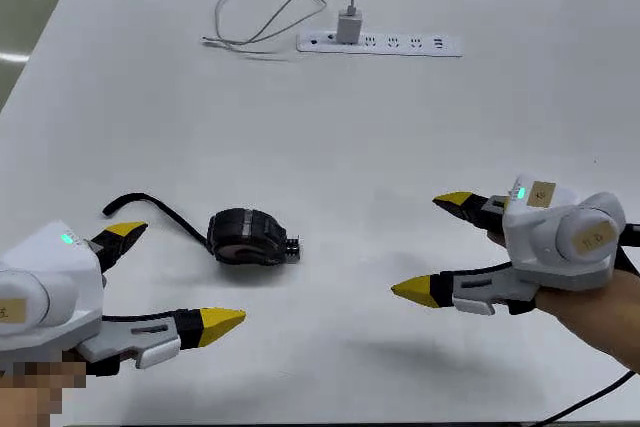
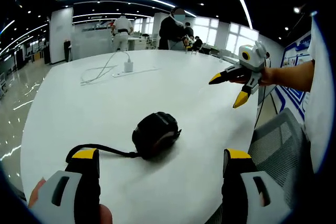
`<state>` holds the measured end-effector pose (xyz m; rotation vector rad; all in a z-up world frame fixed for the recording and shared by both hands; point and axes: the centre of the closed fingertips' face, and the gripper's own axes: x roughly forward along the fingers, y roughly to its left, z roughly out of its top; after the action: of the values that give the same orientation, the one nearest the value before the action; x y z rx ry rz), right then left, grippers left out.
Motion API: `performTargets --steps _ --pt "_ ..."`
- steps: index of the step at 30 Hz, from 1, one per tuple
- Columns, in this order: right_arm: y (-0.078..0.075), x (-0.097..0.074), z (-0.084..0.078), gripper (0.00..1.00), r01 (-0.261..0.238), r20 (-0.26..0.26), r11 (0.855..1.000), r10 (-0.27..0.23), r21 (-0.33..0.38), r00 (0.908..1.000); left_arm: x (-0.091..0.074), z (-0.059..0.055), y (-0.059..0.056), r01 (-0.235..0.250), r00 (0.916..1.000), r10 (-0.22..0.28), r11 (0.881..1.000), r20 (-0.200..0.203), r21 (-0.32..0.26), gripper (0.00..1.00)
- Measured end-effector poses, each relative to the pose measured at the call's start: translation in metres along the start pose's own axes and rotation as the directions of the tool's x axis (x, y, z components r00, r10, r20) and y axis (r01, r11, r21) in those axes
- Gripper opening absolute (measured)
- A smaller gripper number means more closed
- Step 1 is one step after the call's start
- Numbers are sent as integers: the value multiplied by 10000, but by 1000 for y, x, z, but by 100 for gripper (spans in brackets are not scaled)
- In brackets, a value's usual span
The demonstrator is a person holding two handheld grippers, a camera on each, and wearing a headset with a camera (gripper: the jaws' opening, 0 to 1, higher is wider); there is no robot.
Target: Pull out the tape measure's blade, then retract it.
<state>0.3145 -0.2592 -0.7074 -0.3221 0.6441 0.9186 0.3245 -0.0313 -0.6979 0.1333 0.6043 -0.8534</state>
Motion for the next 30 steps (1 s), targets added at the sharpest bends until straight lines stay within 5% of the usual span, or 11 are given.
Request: performTargets --steps 30 --pt "16 -44 -31 99 369 -176 9988 -364 337 9992 -35 -21 4 545 9975 -514 9963 -478 665 99"
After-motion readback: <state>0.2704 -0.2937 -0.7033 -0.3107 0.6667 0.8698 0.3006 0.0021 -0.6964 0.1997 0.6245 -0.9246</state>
